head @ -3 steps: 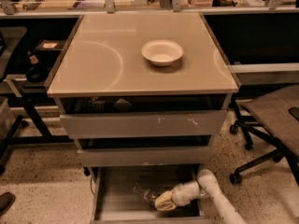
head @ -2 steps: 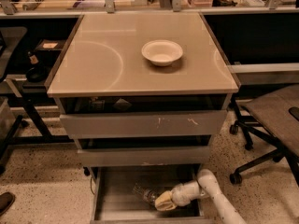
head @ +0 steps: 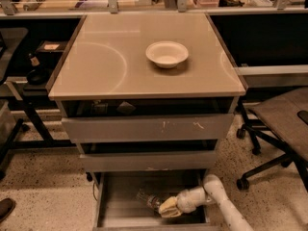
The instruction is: Place water bottle into bottom drawer
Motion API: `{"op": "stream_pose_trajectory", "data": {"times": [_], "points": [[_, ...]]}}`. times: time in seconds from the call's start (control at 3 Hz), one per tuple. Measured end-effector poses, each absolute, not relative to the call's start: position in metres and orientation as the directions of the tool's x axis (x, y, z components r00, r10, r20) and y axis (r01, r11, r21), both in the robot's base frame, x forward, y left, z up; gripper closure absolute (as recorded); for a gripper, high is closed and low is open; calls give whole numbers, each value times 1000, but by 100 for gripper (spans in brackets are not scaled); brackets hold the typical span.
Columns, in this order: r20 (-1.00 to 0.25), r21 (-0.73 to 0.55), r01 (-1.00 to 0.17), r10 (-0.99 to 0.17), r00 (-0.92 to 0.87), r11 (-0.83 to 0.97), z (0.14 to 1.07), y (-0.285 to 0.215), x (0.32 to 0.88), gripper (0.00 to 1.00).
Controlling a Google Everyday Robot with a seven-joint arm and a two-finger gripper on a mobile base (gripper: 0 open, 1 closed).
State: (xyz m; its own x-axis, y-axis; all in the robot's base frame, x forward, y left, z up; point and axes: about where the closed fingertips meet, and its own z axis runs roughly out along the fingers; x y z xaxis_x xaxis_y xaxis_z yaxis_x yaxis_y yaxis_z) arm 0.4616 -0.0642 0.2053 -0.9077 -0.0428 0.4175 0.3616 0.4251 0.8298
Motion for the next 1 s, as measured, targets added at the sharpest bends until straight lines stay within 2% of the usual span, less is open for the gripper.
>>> {"op": "stream_pose_trajectory", "data": {"times": [0.33,0.67,1.0], "points": [[418,830,362,-43,-908,425,205,-64,462,12],[418,830,362,-43,-908,425,205,-64,462,0],[418,830,362,-43,-908,425,205,-64,462,0]]}}
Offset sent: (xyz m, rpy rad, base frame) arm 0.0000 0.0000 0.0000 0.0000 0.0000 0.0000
